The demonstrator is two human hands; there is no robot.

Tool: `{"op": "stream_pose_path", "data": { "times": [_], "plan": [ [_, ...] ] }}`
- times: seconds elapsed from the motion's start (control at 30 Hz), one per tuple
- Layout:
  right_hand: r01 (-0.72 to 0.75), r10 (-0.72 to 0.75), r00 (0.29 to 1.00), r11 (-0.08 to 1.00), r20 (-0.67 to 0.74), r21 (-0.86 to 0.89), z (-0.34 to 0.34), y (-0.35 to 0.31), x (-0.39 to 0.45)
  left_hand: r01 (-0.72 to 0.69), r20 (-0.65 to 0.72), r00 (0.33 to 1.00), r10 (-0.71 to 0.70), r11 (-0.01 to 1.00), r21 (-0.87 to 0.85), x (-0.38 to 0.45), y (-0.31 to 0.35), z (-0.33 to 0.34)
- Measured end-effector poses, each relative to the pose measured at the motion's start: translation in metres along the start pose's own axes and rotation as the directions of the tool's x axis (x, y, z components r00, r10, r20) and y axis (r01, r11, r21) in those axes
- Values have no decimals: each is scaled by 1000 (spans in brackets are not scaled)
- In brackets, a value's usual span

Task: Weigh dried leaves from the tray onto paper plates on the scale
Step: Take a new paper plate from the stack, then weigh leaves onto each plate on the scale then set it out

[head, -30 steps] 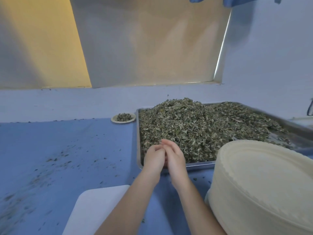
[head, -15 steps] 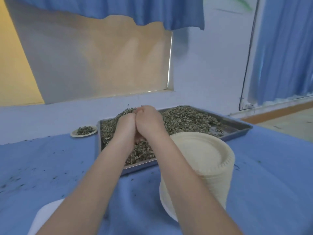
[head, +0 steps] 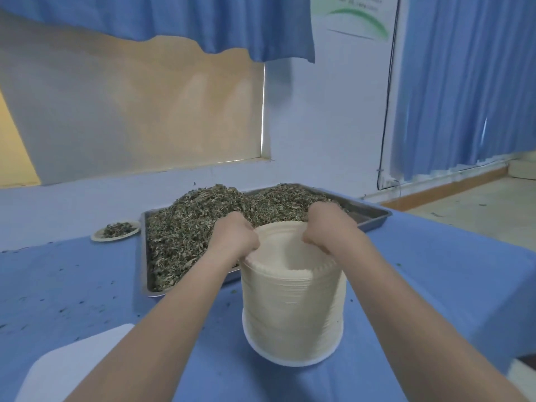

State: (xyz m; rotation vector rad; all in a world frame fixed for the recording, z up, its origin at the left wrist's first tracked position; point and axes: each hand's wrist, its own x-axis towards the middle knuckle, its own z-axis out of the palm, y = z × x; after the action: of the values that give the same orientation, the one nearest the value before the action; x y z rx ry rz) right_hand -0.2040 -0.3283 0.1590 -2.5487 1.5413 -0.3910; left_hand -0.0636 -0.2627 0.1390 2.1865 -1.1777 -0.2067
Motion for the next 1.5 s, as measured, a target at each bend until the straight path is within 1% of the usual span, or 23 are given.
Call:
{"op": "stream_pose_path", "data": {
  "times": [0.07,0.2,0.33,0.43,0.63,0.7,0.77,0.87,1.0,1.13,1.2,1.27,1.3,1.37,1.4,1.43,1.5],
  "plan": [
    [-20,19,999,1000,-37,-1,-2,6,4,-10,-20,1000,11,1000,23,1,0,0],
    [-41,42,998,999,-42,28,-5,15,13,-64,-43,997,66,996,54,4,6,1],
    [-10,20,987,998,-156,68,-12,17,20,-116,-113,987,116,993,8,5,13,-6],
    [2,14,980,997,-197,83,-17,14,25,-129,-156,980,124,991,-19,8,15,-20],
    [9,2,988,997,-152,72,-21,12,24,-86,-92,992,83,996,-29,5,15,-32],
    [8,7,986,996,-166,91,-24,13,21,-70,-75,995,66,997,-45,4,16,-32],
    [25,2,980,991,-200,132,-29,11,19,-73,-88,994,67,995,-67,6,16,-35],
    [78,-40,967,987,-250,143,-34,-12,18,-50,-153,988,36,994,-93,1,7,-56],
    [217,-180,957,964,-226,154,-19,-79,14,34,-236,970,-56,995,-96,-18,-42,-104],
    [371,-339,926,899,-166,234,15,-152,3,173,-321,922,-216,972,-157,-51,-105,-144],
    [401,-393,914,838,-101,370,37,-177,-2,230,-370,880,-299,948,-221,-68,-137,-155],
    [362,-418,908,765,-16,533,61,-193,-10,293,-397,832,-387,915,-277,-82,-167,-158],
    [318,-421,907,719,22,618,74,-198,-15,322,-406,812,-421,901,-289,-88,-182,-156],
    [201,-422,902,586,85,785,103,-202,-23,374,-425,768,-478,875,-308,-98,-209,-147],
    [139,-425,897,530,121,836,116,-202,-25,394,-433,745,-507,859,-328,-103,-221,-140],
    [97,-445,881,498,159,862,129,-200,-26,407,-432,727,-534,842,-356,-107,-230,-132],
    [34,-512,829,449,226,893,149,-195,-25,416,-406,717,-567,815,-404,-113,-247,-114]
  ]
}}
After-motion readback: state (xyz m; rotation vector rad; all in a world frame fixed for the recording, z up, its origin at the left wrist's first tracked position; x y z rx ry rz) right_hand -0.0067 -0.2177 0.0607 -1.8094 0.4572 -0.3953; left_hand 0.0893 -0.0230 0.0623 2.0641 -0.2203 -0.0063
